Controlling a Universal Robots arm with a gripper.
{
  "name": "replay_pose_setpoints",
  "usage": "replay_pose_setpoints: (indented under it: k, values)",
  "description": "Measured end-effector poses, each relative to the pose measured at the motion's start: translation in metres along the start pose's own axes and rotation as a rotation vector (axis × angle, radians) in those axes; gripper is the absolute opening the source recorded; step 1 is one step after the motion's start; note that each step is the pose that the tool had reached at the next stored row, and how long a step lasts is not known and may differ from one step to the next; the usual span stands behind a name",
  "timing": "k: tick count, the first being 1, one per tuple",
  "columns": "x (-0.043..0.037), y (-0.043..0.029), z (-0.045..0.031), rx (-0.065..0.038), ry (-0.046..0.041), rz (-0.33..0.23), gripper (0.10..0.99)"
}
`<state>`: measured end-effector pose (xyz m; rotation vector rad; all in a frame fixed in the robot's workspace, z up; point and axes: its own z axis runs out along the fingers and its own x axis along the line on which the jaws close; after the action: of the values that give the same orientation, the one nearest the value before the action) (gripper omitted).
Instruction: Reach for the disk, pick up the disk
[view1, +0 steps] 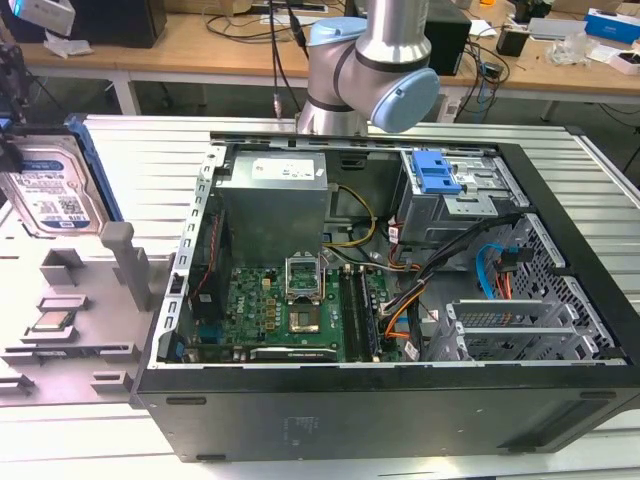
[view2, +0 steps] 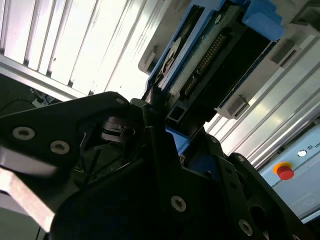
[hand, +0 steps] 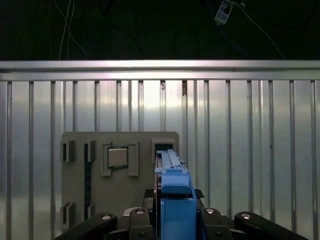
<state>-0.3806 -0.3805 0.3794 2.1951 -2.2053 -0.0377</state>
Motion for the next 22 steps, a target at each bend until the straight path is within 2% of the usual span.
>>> replay_pose_setpoints:
  k: [10, 14, 16, 18, 22]
  values:
    - [0.0, 0.0006, -0.0191, 0.0, -0.0001, 0.0, 0.365]
    - [-0.0001, 0.001, -0.0319, 0.0, 0.0, 0.0, 0.365]
    - [0.0, 0.0011, -0.0349, 0.0, 0.0, 0.0, 0.365]
    - [-0.0001, 0.0014, -0.0434, 0.0, 0.0, 0.0, 0.365]
    - [-0.0001, 0.0017, -0.0506, 0.0, -0.0001, 0.0, 0.365]
